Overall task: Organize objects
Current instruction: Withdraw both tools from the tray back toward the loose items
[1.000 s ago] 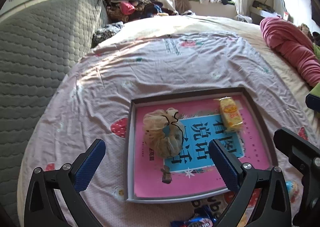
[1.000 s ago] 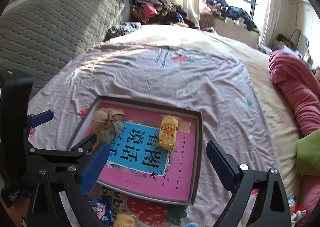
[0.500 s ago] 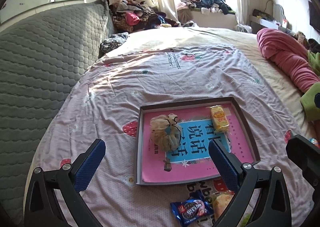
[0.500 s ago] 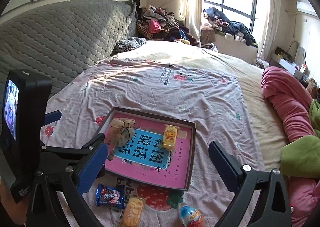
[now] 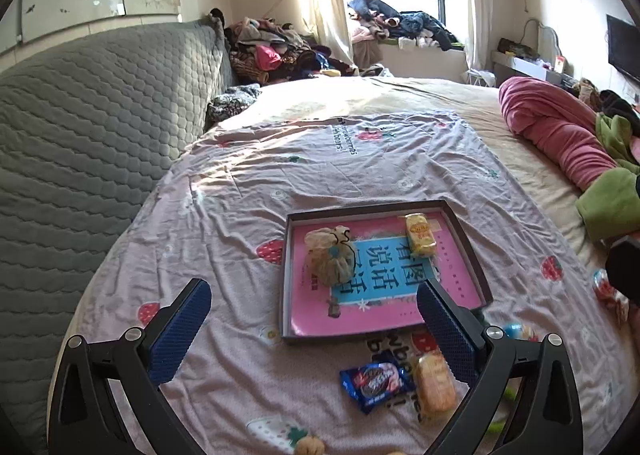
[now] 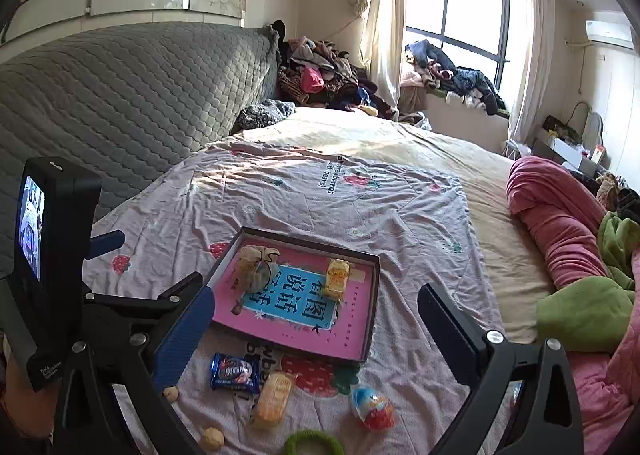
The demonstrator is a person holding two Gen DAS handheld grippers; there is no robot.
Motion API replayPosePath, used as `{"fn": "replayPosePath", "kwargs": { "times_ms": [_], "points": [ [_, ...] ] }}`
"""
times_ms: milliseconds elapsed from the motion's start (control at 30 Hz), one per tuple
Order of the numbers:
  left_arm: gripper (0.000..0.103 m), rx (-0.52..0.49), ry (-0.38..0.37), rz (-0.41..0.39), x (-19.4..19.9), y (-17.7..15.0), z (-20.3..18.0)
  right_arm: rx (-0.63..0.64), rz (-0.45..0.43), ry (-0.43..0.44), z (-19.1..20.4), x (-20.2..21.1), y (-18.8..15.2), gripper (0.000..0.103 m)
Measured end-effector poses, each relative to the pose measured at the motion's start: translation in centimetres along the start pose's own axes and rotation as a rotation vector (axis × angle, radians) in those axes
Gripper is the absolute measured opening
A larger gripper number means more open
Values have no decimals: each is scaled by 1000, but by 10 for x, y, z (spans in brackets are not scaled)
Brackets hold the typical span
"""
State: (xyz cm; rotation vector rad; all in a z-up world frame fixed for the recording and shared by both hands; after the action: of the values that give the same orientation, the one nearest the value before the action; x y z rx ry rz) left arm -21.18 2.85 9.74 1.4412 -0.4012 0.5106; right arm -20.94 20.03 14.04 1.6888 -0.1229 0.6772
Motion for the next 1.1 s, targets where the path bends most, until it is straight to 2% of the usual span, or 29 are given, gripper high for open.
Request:
{"fn": "replayPosePath", "kwargs": {
  "times_ms": [333, 467, 633, 1100],
  "points": [
    [102, -6, -31, -1, 36, -49, 1, 56, -5, -31, 11, 35, -45, 102],
    [102, -18, -9, -1, 41, -69, 2, 46, 10, -18, 15, 40, -68, 102],
    [102, -27, 2, 16, 39, -96, 6, 34, 22, -14, 13, 43, -97, 102],
    [102, -27, -23, 97, 12, -174, 13, 11, 154, 10, 13, 12, -188, 102]
  ]
}}
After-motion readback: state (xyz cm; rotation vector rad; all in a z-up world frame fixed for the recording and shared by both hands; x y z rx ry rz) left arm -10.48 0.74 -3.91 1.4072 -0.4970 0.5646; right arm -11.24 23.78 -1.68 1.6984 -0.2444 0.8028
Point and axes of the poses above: each gripper's, at about its wrist camera, not at the fingertips, and x roughly against the way its jaws point, z to its left, y to its top, the point moved 5 cm from there along -x, roughly the way its jaws point, and after that the axes turned 7 degrees about -z, right-handed, at the moved point
